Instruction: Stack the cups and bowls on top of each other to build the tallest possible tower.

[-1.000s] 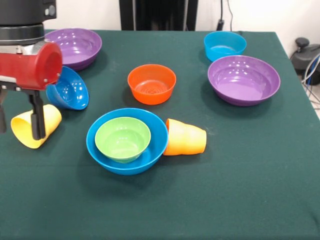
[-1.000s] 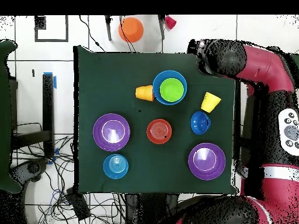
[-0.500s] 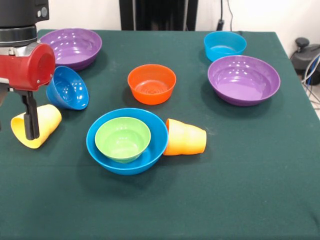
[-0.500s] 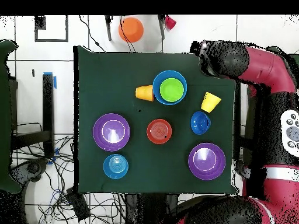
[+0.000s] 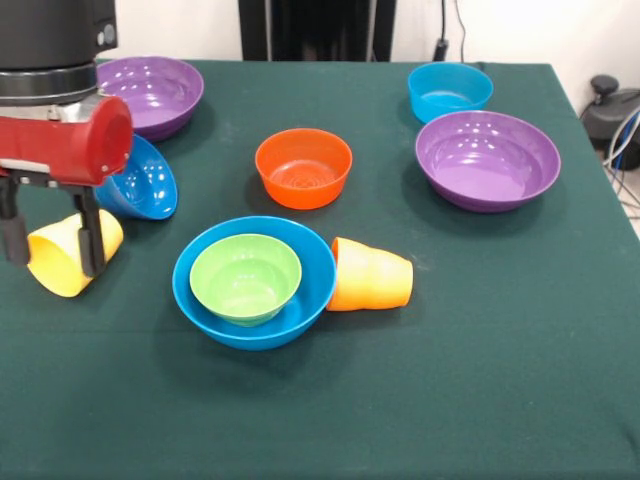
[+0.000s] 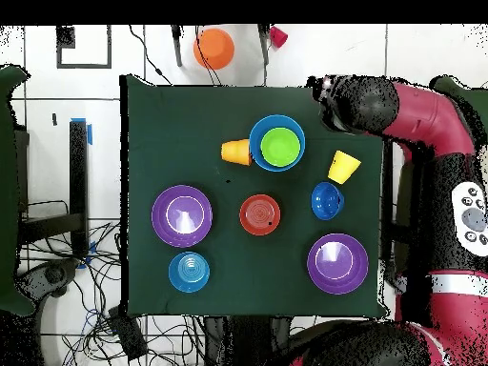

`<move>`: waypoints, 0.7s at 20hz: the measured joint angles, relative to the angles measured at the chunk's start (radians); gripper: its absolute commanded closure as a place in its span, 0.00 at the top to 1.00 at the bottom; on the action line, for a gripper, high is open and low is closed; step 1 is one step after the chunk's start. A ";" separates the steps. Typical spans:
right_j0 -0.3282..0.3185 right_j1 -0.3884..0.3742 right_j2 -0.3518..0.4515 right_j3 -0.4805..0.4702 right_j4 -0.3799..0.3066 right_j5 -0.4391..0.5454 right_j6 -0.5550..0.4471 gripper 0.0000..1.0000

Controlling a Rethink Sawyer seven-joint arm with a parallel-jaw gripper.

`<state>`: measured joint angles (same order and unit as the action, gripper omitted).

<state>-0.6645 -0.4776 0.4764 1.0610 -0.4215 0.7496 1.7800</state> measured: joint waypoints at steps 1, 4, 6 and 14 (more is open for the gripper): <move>0.000 -0.005 0.000 0.019 -0.001 -0.003 0.000 1.00; -0.002 -0.023 0.000 0.071 -0.002 -0.009 0.000 1.00; -0.005 -0.045 0.001 0.123 -0.002 -0.013 0.000 1.00; -0.024 -0.131 0.007 0.272 -0.002 -0.016 0.000 1.00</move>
<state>-0.6888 -0.6086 0.4838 1.3335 -0.4232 0.7338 1.7800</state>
